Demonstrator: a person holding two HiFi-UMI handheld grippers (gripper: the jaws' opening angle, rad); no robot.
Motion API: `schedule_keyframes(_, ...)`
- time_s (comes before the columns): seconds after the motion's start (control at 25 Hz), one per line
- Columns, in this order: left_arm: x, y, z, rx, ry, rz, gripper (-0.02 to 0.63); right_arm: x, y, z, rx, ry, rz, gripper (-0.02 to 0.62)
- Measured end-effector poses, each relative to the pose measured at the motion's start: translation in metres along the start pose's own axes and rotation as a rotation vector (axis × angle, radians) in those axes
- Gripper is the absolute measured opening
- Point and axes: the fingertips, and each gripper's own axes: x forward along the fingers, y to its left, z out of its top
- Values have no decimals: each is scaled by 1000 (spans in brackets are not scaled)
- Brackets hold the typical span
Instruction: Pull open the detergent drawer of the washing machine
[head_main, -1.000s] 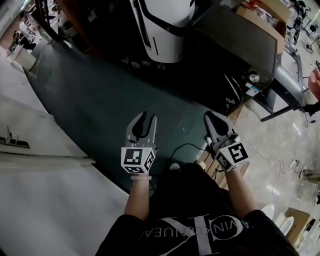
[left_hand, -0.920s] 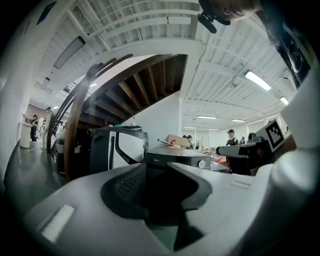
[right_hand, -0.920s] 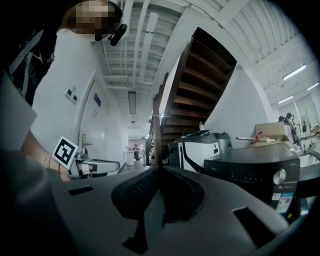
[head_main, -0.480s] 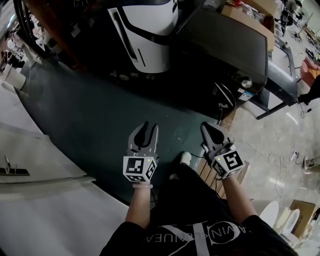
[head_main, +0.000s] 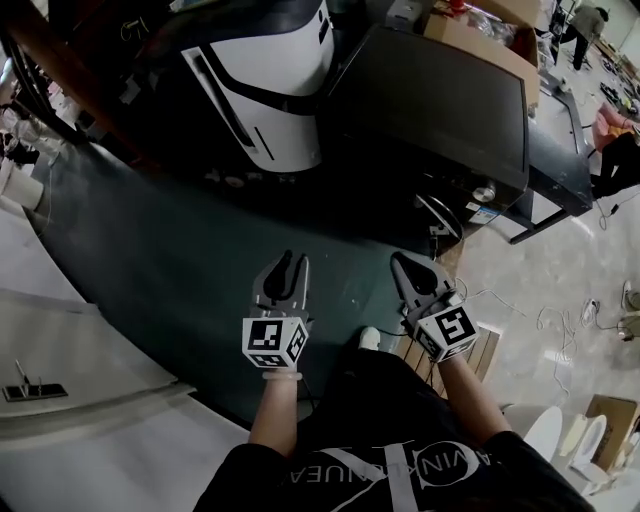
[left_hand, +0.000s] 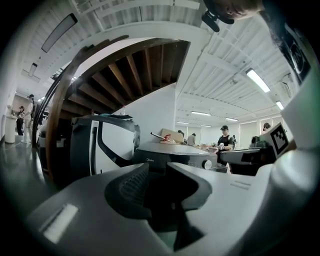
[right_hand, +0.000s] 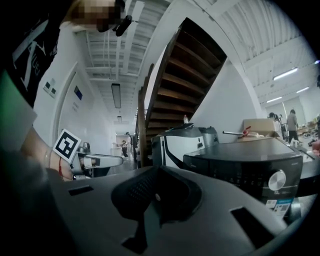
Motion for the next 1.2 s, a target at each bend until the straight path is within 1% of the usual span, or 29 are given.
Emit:
schedule_keyframes(0.16,35,4,15,23,-20,-9,110,21,-25,6,-9,-19,3,12)
schedule_keyframes(0.28,53,9,18,20,-27,-5,110,34,-35,8,-12,-22,16,12)
schedule_keyframes(0.4,67,13,15,9,-10,-6,110,46,-43,5,9,4,6,12)
schedule_keyframes(0.48,75,14,10,9,12,-24,110,53,-45,1,14,2,11,12)
schedule_keyframes(0.64,96,18,-2,3,52,-76,110,67,-51,-11,40,14,-8,12)
schedule_keyframes(0.84,136,27,-16,-1,84,-151,110,97,-64,-23,-5,56,-49,12)
schedule_keyframes(1.0,165,30,-32,-23,126,-236,110,124,-73,-32,63,98,-102,12)
schedule_keyframes(1.2,206,35,-54,-38,168,-342,110,154,-87,-49,72,68,-159,12)
